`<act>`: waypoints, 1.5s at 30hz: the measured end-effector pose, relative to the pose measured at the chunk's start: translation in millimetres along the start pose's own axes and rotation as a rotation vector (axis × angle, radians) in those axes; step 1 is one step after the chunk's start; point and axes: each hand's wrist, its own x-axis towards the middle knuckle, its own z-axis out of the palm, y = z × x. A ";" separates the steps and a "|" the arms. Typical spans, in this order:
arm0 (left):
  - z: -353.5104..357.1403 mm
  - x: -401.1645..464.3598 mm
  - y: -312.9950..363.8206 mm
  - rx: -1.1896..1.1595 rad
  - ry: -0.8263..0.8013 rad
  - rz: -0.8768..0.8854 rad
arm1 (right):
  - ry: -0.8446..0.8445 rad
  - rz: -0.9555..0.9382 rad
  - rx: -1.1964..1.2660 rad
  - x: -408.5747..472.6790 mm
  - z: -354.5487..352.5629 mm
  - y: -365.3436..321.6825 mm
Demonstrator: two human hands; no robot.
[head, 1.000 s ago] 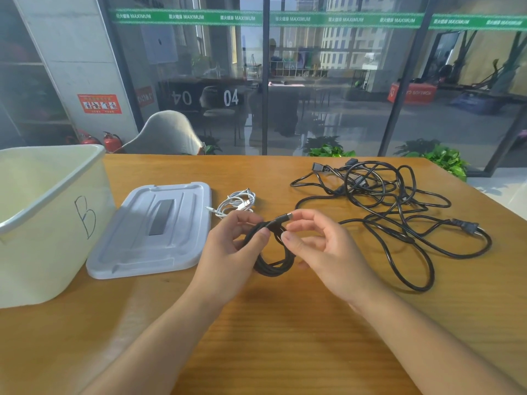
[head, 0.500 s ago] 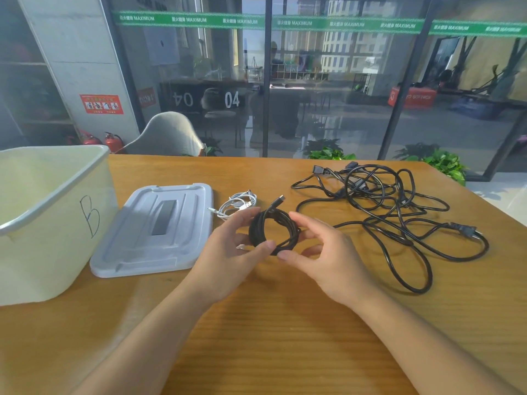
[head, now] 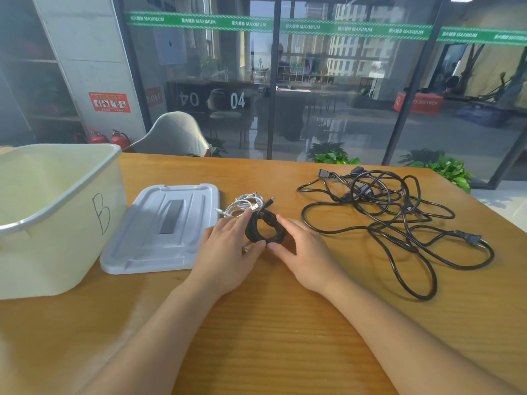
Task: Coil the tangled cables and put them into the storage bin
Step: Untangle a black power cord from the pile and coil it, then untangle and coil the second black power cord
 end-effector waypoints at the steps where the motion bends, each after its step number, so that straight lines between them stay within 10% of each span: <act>1: 2.8 1.0 -2.0 0.016 -0.009 -0.006 | -0.021 0.002 -0.033 2.8 0.9 -0.5; 19: -7.4 -13.6 -24.3 0.283 -0.352 0.015 | -0.017 0.057 -0.177 9.1 3.7 8.7; 36: 20.4 14.1 -13.8 0.394 -0.121 -0.056 | -0.142 0.035 -0.308 41.4 20.3 13.2; 45: 33.6 8.1 19.6 0.103 0.046 0.266 | -0.006 -0.051 -0.507 -7.8 -10.5 23.4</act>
